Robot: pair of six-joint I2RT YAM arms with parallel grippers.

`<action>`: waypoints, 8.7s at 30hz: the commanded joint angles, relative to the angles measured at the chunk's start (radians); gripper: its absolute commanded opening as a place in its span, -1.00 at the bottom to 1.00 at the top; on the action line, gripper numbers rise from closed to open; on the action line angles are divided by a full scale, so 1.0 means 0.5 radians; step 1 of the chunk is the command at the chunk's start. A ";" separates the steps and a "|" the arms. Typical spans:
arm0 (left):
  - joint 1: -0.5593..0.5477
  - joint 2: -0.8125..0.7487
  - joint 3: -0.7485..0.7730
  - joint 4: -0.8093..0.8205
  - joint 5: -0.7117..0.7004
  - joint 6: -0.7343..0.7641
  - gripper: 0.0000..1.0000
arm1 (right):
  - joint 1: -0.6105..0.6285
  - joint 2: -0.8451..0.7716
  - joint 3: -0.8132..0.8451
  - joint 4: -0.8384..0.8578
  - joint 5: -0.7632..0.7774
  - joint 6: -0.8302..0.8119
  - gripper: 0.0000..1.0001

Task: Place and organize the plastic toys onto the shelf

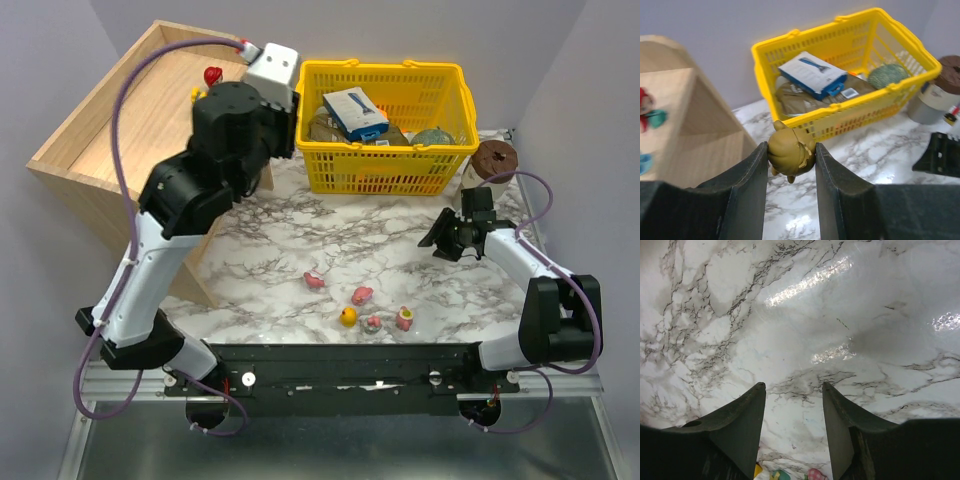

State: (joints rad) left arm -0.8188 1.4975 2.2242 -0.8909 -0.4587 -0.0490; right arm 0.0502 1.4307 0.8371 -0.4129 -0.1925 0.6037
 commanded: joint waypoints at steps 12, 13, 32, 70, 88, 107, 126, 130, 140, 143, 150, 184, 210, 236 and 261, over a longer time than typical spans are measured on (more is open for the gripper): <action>0.659 -0.317 0.043 -0.442 0.374 -0.086 -1.00 | -0.011 0.062 0.053 -0.024 -0.069 -0.042 0.15; 0.723 -0.323 0.034 -0.448 0.423 -0.101 -1.00 | -0.014 0.062 0.047 -0.018 -0.084 -0.042 0.15; 1.619 -0.267 -0.070 -0.301 1.497 -0.138 -1.00 | -0.014 0.118 0.035 0.007 -0.170 -0.042 0.15; 1.997 -0.148 -0.055 -0.363 1.773 -0.331 -0.44 | -0.008 0.188 0.031 0.025 -0.183 -0.039 0.15; 1.994 -0.126 -0.037 -0.350 1.718 -0.347 0.18 | -0.011 0.197 0.022 0.044 -0.189 -0.042 0.15; 1.990 -0.424 -0.494 0.030 1.620 -0.396 0.01 | -0.011 0.179 0.022 0.047 -0.180 -0.038 0.16; 1.987 -0.491 -0.574 0.107 1.666 -0.335 -0.01 | -0.011 0.167 0.019 0.044 -0.173 -0.042 0.16; 1.987 -0.501 -0.580 0.113 1.733 -0.307 0.10 | -0.011 0.170 0.019 0.044 -0.177 -0.045 0.16; 1.987 -0.504 -0.678 0.052 1.761 -0.178 0.20 | -0.011 0.176 0.025 0.047 -0.180 -0.042 0.15; 1.987 -0.507 -0.690 0.039 1.758 -0.138 0.22 | -0.011 0.182 0.038 0.044 -0.186 -0.038 0.16; 1.987 -0.507 -0.718 0.052 1.666 -0.144 0.12 | -0.011 0.194 0.050 0.047 -0.189 -0.035 0.15; 1.987 -0.571 -0.702 -0.007 1.559 -0.077 -0.03 | -0.011 0.173 0.041 0.044 -0.213 -0.054 0.16; 1.990 -1.117 -0.975 0.481 2.743 -0.132 0.59 | 0.078 -0.030 -0.064 0.053 -0.216 -0.085 0.31; 0.466 -0.875 -1.104 0.512 1.385 -0.362 0.41 | 0.111 -0.241 -0.165 -0.015 -0.134 -0.094 0.40; -0.556 -0.412 -1.991 0.619 0.584 -0.683 0.49 | 0.111 -0.321 -0.223 -0.085 -0.091 -0.134 0.42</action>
State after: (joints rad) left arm -1.0805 1.2583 1.2461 -0.6312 -0.0982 -0.2676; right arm 0.0994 1.2789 0.7345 -0.4324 -0.2661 0.5529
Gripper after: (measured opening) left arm 0.744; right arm 0.709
